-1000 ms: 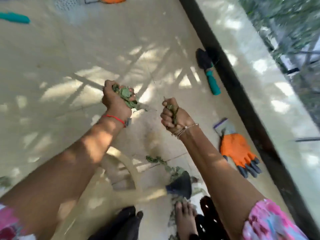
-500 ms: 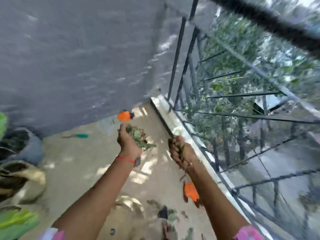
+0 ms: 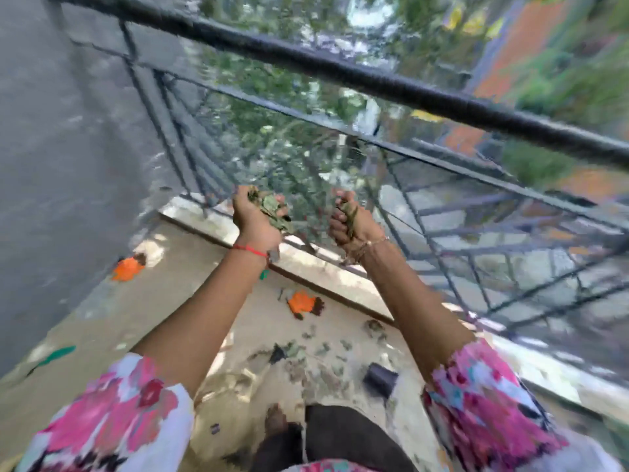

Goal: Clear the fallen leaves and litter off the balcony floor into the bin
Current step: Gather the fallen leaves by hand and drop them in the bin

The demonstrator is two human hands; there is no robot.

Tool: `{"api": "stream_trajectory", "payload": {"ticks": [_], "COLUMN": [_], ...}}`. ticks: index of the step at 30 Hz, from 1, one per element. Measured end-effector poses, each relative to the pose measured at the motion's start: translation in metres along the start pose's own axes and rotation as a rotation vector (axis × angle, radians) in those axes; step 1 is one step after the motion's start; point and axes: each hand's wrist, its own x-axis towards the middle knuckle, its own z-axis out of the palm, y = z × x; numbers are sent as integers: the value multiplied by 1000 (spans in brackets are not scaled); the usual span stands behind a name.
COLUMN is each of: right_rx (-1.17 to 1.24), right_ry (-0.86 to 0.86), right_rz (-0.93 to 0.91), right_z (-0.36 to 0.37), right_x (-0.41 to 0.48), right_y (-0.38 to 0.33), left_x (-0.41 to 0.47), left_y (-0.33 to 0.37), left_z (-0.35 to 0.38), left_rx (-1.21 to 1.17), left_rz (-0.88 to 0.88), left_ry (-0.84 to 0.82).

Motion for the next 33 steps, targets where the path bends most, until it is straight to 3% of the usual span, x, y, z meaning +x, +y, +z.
{"api": "stream_trajectory", "payload": {"ticks": [8,17,24,33], "right_rx": [305,539,853,1166], "right_ry": [364,776,1025,1255], "right_rz": [-327,-652,-921,-1148], "right_z": [-203,-407,-468,-512], "right_x": [-189,-473,-640,-755], "right_y": [-60,-19,57,152], "left_x": [-148,-383,-543,-676], "left_y": [-216,-484,-600,-702], "left_z": [107,120,74,-6], "left_rx": [235,557,888,1232], "left_rz": [-408,-785,-1039,-1225], "left_ry": [-337,-590,-799,-916]}}
